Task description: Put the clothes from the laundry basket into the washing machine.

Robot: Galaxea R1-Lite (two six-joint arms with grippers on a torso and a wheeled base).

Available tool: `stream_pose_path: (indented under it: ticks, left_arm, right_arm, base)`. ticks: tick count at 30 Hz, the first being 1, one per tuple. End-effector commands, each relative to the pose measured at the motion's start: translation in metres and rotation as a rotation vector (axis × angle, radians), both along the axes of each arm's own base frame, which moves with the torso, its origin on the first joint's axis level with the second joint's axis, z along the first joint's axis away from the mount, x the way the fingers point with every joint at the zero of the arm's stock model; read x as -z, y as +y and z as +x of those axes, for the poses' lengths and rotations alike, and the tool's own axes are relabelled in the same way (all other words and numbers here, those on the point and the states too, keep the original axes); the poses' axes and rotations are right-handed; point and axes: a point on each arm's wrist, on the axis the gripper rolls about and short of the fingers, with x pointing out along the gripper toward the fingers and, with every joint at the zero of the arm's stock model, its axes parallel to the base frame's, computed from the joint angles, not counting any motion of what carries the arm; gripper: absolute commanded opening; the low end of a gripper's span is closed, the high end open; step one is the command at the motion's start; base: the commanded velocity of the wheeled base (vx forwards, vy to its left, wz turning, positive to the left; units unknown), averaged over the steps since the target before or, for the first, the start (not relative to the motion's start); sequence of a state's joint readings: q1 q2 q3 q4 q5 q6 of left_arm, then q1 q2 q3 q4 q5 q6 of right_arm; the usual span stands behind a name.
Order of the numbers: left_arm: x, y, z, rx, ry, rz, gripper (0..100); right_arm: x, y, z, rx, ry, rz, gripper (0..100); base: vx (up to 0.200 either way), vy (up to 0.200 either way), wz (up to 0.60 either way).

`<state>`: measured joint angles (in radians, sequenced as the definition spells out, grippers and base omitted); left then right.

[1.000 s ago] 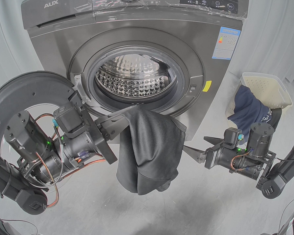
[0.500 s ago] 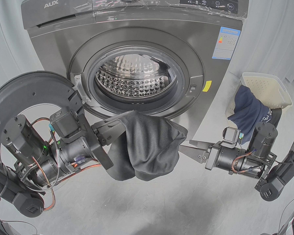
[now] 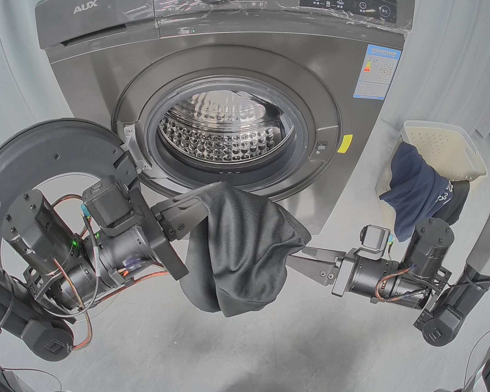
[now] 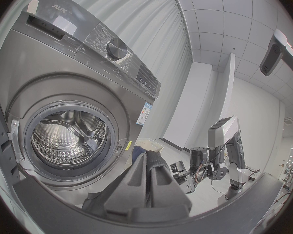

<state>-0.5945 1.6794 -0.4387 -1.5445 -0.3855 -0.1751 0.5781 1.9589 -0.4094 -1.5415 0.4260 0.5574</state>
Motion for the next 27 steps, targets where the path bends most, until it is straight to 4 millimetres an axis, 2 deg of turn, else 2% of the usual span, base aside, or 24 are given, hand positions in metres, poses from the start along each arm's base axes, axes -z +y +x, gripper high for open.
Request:
stream_pose_path:
  ticks: [1,10,17,23,27]
  left_arm:
    - [0.001,-0.001,0.002,-0.001,0.004,0.003,0]
    - [0.001,0.0,0.002,-0.002,0.004,0.001,0]
    - [0.001,0.0,0.002,-0.004,0.002,0.0,0]
    - [0.002,0.001,0.001,-0.01,0.007,0.003,0]
    - [0.001,0.001,0.0,-0.007,0.005,0.001,0]
  right_arm:
    - [0.011,-0.005,0.003,0.018,0.038,-0.022,100]
    - [0.007,-0.005,0.0,0.006,0.042,-0.004,100]
    - [0.003,-0.017,-0.01,0.018,0.047,-0.007,100]
    - [-0.009,-0.02,-0.016,0.016,0.015,0.013,100]
    - [-0.015,-0.014,-0.014,0.004,-0.011,0.031,100]
  base:
    - [0.0,0.0,0.0]
    - [0.0,0.0,0.0]
    - [0.0,0.0,0.0]
    - [0.0,0.0,0.0]
    - [0.0,0.0,0.0]
